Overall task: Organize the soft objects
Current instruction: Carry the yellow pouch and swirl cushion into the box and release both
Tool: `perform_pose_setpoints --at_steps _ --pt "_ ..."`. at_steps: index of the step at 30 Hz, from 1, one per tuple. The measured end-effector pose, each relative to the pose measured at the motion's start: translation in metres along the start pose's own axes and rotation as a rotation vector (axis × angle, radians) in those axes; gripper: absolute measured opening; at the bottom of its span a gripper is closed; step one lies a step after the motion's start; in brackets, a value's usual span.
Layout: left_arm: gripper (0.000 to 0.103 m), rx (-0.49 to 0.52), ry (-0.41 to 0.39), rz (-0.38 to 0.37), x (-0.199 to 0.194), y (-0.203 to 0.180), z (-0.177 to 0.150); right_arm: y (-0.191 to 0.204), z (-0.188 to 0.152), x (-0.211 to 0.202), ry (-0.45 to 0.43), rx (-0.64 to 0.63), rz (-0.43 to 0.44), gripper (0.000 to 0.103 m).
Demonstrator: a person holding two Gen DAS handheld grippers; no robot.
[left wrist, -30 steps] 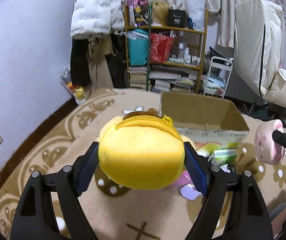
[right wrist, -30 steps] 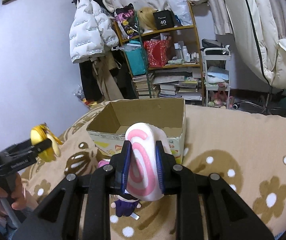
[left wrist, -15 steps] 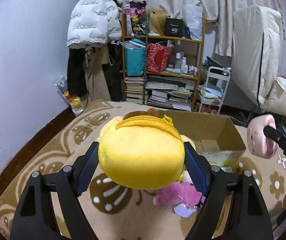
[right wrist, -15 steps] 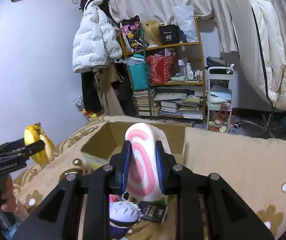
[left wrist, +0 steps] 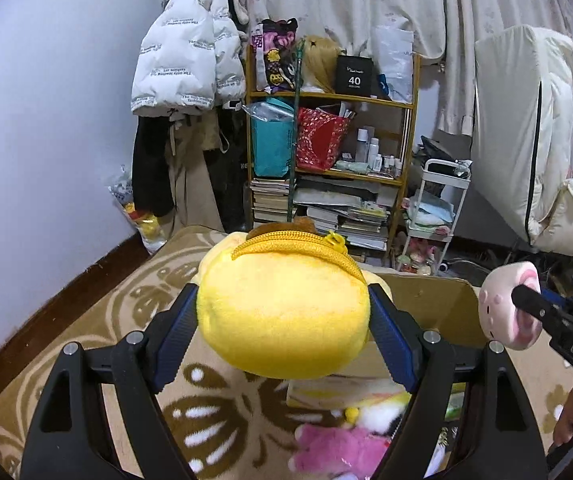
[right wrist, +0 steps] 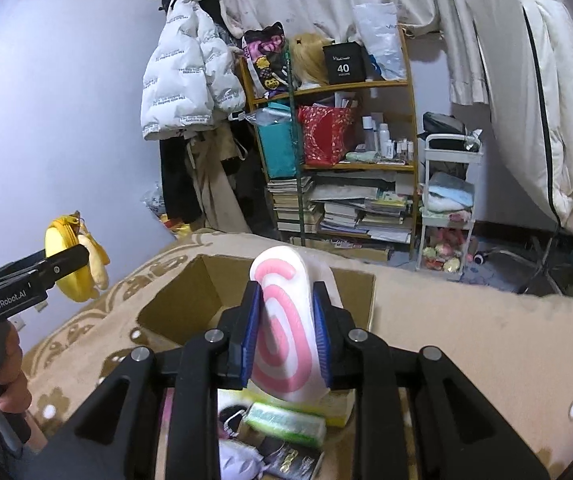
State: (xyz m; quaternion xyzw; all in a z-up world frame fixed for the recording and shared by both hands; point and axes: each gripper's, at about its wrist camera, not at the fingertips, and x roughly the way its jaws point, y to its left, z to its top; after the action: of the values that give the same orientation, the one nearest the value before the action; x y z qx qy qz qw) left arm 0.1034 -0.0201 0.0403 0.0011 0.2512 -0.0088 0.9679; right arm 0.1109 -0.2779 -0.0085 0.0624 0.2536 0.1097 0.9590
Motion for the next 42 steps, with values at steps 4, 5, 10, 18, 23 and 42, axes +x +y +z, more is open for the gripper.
perform_pose_setpoints --at_steps 4,5,10,18,23,42 --pt "0.081 0.015 0.015 -0.038 0.020 -0.008 -0.004 -0.003 0.001 0.019 0.007 -0.011 -0.015 0.027" --pt "0.081 0.000 0.021 -0.062 0.025 -0.008 -0.006 -0.003 0.000 0.022 0.013 -0.011 -0.011 0.027" --pt "0.081 -0.031 0.057 -0.140 0.049 -0.009 -0.016 0.003 -0.006 0.037 0.036 -0.030 -0.004 0.027" --pt "0.081 0.018 0.102 -0.235 0.067 -0.026 -0.025 0.003 -0.012 0.051 0.066 -0.021 0.004 0.028" --pt "0.082 0.045 0.125 -0.270 0.073 -0.034 -0.031 0.004 -0.019 0.052 0.093 -0.026 0.011 0.031" --pt "0.095 0.072 0.172 -0.235 0.081 -0.041 -0.042 -0.009 -0.024 0.047 0.105 0.068 0.017 0.064"
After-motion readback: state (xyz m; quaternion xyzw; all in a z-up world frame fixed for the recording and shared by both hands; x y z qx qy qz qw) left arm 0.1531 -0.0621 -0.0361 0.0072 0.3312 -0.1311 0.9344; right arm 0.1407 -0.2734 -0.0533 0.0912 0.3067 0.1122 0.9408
